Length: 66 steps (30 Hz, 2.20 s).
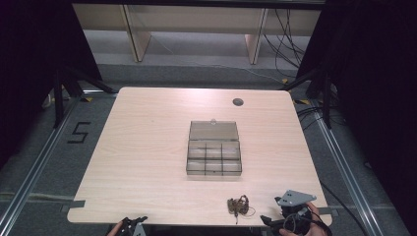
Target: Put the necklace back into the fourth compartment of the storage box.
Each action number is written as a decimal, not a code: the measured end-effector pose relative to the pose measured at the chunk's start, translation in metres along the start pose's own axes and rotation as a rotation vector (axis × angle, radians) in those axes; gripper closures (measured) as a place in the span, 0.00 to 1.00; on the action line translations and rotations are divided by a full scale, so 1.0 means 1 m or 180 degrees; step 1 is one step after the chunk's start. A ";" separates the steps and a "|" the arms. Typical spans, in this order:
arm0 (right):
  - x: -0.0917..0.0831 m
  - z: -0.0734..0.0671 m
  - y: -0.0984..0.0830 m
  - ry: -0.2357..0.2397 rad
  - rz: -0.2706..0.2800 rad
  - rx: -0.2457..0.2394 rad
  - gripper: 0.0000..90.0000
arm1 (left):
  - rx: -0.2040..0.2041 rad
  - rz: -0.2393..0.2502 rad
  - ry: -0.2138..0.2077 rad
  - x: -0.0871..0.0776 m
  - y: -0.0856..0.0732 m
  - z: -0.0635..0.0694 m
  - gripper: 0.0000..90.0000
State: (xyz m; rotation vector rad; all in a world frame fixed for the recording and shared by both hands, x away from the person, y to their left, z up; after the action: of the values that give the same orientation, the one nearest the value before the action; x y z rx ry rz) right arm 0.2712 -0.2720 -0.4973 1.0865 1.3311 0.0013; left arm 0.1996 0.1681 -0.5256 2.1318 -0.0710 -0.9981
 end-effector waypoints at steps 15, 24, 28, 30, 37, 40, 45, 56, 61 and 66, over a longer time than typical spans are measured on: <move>-0.002 -0.007 0.012 0.0185 0.0047 -0.0055 0.26 | -0.0006 -0.0003 0.0010 0.001 0.001 0.000 0.17; 0.004 -0.017 0.032 0.0272 -0.0087 -0.0293 0.30 | 0.0000 -0.0013 0.0013 0.001 0.000 0.000 0.17; 0.008 -0.022 0.038 0.0310 -0.0139 -0.0368 0.31 | -0.0007 -0.0001 -0.0003 0.001 0.001 0.000 0.17; 0.011 -0.023 0.040 0.0315 -0.0169 -0.0407 0.31 | 0.0015 -0.0008 0.0006 0.001 0.001 0.000 0.17; 0.018 -0.027 0.053 0.0381 -0.0317 -0.0555 0.37 | 0.0074 -0.0043 -0.0027 0.000 0.001 0.000 0.17; 0.028 -0.032 0.061 0.0494 -0.0400 -0.0712 0.40 | 0.0042 -0.0042 -0.0039 0.002 0.001 0.000 0.17; 0.042 -0.036 0.072 0.0531 -0.0550 -0.0908 0.42 | 0.0041 -0.0025 -0.0034 0.002 0.002 0.002 0.17; 0.070 -0.031 0.086 0.0581 -0.0844 -0.0974 0.43 | 0.0025 -0.0063 -0.0046 0.002 0.001 0.002 0.17; 0.075 -0.028 0.084 0.0580 -0.0946 -0.0966 0.43 | 0.0015 -0.0059 -0.0038 0.003 0.001 0.001 0.17; 0.080 -0.025 0.085 0.0577 -0.1019 -0.0963 0.43 | 0.0016 -0.0065 -0.0055 0.003 0.001 0.001 0.17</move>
State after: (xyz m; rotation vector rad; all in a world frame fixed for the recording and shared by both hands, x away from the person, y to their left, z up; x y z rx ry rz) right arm 0.3247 -0.1652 -0.5022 0.6227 1.5981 0.0632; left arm 0.2007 0.1654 -0.5269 2.1325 -0.0602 -1.0292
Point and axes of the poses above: each handheld gripper's, and its own axes: x roughly forward along the jaws, y roughly out of its top, z roughly to its right, the point moved 2 cm from there along x, roughly forward along the jaws, and after that the axes turned 10 degrees about y, right-handed, at the moved point
